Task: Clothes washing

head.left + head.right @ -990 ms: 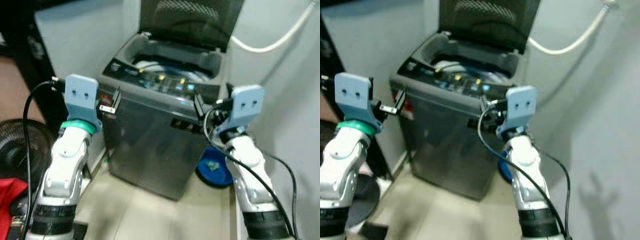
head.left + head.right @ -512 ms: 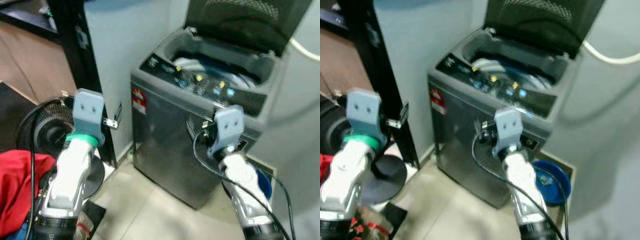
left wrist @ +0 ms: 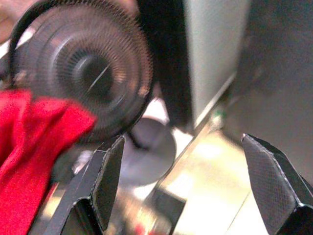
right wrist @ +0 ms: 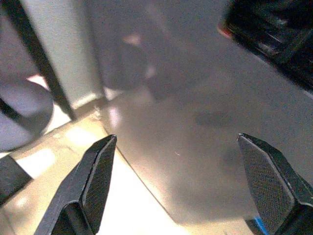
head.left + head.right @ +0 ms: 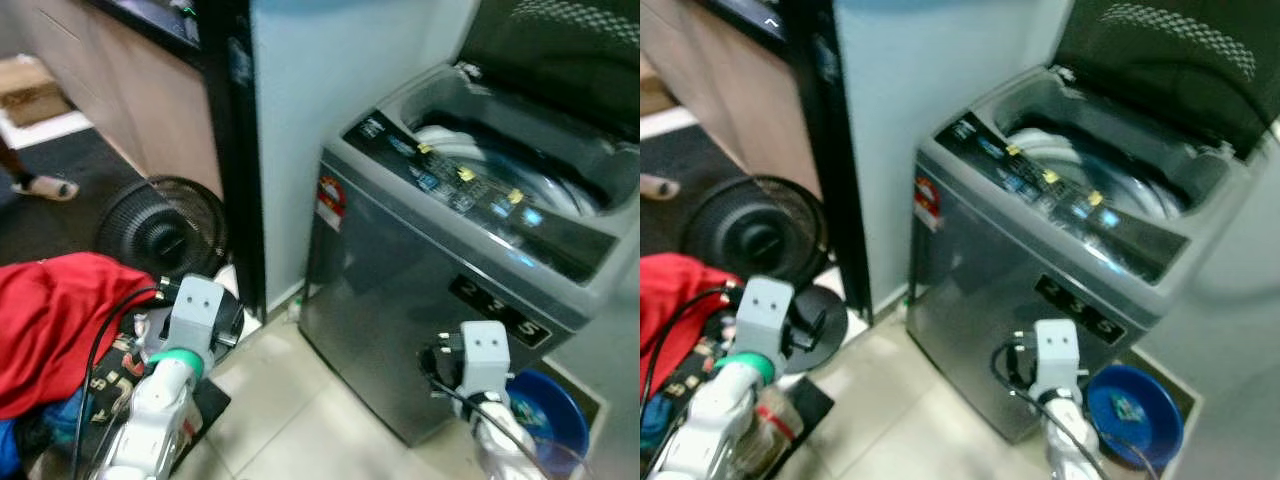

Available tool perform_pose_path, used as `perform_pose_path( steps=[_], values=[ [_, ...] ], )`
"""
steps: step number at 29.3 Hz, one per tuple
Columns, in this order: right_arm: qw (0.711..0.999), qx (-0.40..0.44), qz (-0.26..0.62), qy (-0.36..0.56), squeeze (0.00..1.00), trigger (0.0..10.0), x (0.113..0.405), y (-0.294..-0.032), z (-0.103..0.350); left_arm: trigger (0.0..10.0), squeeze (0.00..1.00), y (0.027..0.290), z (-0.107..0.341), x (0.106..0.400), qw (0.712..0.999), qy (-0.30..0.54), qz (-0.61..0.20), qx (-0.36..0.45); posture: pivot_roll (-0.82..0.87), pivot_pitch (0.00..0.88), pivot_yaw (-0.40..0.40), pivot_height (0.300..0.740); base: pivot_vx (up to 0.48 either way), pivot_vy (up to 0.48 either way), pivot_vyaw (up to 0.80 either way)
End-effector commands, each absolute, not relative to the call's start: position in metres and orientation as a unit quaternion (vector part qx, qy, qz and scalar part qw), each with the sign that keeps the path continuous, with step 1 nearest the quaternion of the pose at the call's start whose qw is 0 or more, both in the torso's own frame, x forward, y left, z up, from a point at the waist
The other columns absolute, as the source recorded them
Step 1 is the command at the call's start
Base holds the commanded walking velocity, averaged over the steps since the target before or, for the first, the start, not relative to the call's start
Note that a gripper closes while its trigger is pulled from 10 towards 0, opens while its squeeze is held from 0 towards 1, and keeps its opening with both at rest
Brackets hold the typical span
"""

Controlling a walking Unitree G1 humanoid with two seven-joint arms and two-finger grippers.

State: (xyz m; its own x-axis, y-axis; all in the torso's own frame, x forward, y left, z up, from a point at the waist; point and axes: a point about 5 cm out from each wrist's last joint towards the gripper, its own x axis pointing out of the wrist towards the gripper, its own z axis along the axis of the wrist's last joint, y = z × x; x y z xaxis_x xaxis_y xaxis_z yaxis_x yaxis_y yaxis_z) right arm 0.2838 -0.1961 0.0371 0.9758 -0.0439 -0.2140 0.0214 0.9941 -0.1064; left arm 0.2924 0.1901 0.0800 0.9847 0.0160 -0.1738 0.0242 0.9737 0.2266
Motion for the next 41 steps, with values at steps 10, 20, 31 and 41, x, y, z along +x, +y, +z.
perform_pose_path(
  steps=[10,20,31,41],
  values=[
    [0.992,-0.051,-0.002,0.116,0.0,10.0,0.277,-0.196,0.026,10.0,0.0,0.187,0.078,0.292,0.99,0.083,-0.003,0.112,0.04,0.05,-0.029,0.74,0.0,0.0,0.79],
    [0.995,-0.048,0.034,0.081,0.0,10.0,0.289,-0.184,0.036,10.0,0.0,0.186,0.086,0.298,0.993,0.056,0.001,0.105,0.04,0.049,-0.03,0.74,0.0,0.0,0.79],
    [0.995,-0.04,0.043,0.081,0.0,10.0,0.289,-0.181,0.035,10.0,0.0,0.185,0.089,0.3,0.993,0.042,0.007,0.113,0.04,0.049,-0.027,0.74,0.0,0.0,0.7],
    [0.995,-0.038,0.049,0.074,0.0,10.0,0.29,-0.176,0.035,10.0,0.0,0.183,0.09,0.303,0.993,0.035,0.01,0.116,0.04,0.048,-0.026,0.74,0.432,0.0,0.0]
  ],
)
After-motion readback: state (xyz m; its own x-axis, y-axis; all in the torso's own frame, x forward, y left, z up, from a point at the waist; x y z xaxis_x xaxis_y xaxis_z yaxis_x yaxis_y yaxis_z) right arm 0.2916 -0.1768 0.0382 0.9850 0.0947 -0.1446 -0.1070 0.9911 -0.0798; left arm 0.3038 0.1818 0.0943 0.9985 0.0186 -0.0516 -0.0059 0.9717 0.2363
